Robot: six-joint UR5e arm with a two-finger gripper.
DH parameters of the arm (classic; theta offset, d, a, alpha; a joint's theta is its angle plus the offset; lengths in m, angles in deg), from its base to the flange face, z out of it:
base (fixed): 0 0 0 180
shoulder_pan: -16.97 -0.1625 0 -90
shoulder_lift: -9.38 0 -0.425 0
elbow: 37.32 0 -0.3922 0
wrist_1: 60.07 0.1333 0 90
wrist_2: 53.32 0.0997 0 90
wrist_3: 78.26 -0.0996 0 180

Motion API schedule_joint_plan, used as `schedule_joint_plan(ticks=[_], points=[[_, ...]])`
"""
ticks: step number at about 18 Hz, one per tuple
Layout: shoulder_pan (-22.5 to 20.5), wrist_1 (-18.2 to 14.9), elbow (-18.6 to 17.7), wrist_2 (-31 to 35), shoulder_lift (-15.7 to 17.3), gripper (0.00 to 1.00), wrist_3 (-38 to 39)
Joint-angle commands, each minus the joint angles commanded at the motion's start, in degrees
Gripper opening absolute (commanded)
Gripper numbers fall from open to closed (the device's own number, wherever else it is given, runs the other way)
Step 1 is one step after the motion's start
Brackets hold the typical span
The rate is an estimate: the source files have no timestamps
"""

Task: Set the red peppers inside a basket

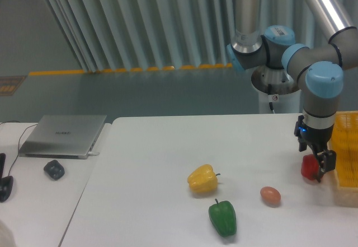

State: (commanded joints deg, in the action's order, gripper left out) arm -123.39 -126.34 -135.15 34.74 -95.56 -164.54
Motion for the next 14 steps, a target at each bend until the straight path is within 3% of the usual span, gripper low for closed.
schedule_joint_plan(ticks=[6,14], points=[[2.7,0.1,1.4,6.2,-1.4,1.0,-8.7],[2.8,0.2,-2.5,9.8,-1.7,1.0,-13.3]])
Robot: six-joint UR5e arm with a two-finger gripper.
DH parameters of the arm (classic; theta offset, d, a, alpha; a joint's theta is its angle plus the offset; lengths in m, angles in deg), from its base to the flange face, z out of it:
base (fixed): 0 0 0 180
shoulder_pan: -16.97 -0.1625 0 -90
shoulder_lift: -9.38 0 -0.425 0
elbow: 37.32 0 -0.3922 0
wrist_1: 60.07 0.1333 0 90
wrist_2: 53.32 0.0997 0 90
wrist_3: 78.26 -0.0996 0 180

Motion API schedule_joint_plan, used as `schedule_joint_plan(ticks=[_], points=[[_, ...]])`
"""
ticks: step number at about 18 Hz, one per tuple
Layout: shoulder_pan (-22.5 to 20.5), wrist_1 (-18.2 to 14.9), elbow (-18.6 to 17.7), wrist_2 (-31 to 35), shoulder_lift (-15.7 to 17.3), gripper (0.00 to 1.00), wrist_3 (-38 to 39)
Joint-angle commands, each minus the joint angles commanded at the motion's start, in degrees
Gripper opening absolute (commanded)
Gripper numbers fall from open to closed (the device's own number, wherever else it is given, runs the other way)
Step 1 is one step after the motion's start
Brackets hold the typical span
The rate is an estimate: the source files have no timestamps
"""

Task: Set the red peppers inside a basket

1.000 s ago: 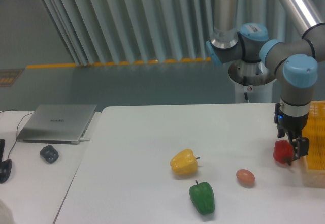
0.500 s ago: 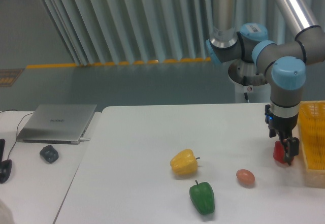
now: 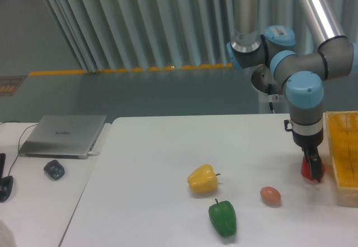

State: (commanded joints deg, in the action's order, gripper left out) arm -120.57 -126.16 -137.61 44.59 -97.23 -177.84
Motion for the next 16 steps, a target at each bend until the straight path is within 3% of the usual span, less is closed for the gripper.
schedule_joint_plan(ticks=[16], points=[[-0.2,0.4,-0.1,-0.4,0.4,1.0,-0.2]])
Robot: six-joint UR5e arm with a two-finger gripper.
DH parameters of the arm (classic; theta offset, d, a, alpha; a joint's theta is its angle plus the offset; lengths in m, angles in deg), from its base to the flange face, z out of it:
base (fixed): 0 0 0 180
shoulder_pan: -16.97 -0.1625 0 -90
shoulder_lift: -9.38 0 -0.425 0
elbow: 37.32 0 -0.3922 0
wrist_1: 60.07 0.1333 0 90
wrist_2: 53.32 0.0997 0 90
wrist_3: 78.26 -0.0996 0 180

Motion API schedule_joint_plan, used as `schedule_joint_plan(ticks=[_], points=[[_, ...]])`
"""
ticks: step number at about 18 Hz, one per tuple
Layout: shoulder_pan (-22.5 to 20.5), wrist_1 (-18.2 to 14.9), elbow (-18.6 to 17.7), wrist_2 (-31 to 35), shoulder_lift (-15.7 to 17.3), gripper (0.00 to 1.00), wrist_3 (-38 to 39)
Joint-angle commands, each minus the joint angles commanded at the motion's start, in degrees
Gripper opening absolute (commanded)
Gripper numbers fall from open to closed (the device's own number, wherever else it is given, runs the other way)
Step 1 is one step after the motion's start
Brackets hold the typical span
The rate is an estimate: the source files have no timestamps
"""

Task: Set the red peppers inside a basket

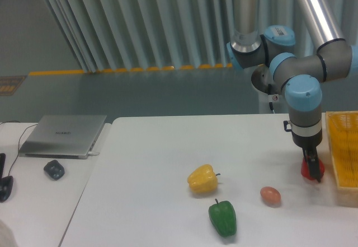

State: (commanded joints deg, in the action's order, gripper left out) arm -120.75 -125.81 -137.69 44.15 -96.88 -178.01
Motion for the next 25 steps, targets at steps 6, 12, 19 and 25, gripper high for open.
schedule_joint_plan(ticks=[6,12,19,25], points=[[0.1,0.1,-1.3,0.2,-0.2,1.0,-0.1],[0.0,1.4,-1.3,0.2,-0.3,1.0,0.0],[0.4,2.1,-0.4,0.6,-0.9,0.68,0.6],[0.8,2.1,-0.3,0.8,-1.0,0.53,0.8]])
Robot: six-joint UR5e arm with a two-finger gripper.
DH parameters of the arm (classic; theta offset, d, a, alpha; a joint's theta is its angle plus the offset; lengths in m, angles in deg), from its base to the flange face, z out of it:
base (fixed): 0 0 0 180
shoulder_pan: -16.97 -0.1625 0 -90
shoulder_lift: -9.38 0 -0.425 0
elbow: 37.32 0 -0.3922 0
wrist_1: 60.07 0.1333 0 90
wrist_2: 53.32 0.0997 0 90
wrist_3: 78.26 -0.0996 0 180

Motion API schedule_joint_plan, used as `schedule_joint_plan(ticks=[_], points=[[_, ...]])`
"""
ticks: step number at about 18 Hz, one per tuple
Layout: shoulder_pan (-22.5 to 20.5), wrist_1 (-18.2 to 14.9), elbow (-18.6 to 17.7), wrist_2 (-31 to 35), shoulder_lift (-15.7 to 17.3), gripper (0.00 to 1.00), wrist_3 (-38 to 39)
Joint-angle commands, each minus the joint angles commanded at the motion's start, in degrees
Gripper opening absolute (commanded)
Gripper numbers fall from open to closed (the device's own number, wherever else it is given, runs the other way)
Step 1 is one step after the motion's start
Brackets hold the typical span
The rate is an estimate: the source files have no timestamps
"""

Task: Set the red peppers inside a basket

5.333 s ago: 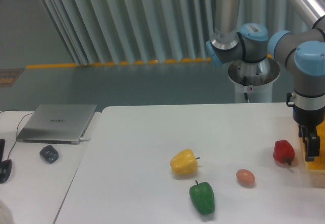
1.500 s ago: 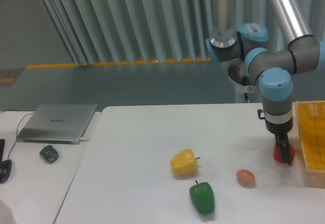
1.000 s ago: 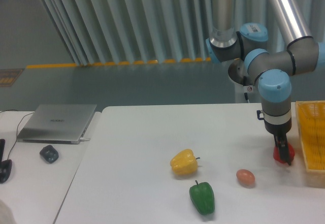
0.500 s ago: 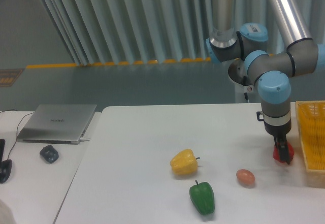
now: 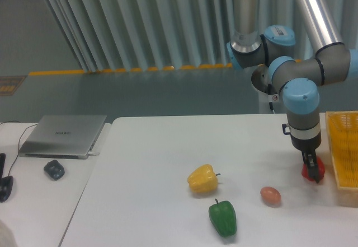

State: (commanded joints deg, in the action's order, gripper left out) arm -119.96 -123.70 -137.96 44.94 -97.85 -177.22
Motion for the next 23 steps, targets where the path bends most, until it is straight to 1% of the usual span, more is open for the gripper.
schedule_joint_plan(ticks=[1,2,4,7,8,10,12,13,14,15,16,17,19,20,21,23], points=[[0.1,0.1,0.0,0.1,0.0,0.42,0.3],[0.1,0.1,0.0,0.1,0.1,0.4,1.2],[0.4,0.1,0.4,0.0,0.0,0.39,3.1],[1.5,-0.7,2.8,0.2,-0.4,0.39,3.9],[1.6,-0.9,3.4,0.2,-0.4,0.37,4.3],[1.7,-1.1,3.8,0.1,-0.4,0.37,4.5],[1.6,-2.5,4.8,0.0,-0.4,0.36,4.5],[1.6,-3.3,5.3,0.0,-0.4,0.32,4.6],[1.6,-3.3,5.3,-0.1,-0.4,0.4,4.7],[1.6,-3.2,5.3,-0.2,-0.5,0.88,4.3],[1.7,-3.2,5.4,-0.1,-0.4,0.96,4.5],[1.6,-3.3,5.2,0.0,-0.4,1.0,4.6],[1.0,-3.0,4.7,0.0,0.3,1.0,4.5],[-0.1,-3.2,4.7,0.2,0.7,1.0,4.7],[-2.2,-3.6,4.5,0.2,1.4,1.0,4.7],[-5.3,-3.6,2.6,-0.6,2.1,1.0,5.4]])
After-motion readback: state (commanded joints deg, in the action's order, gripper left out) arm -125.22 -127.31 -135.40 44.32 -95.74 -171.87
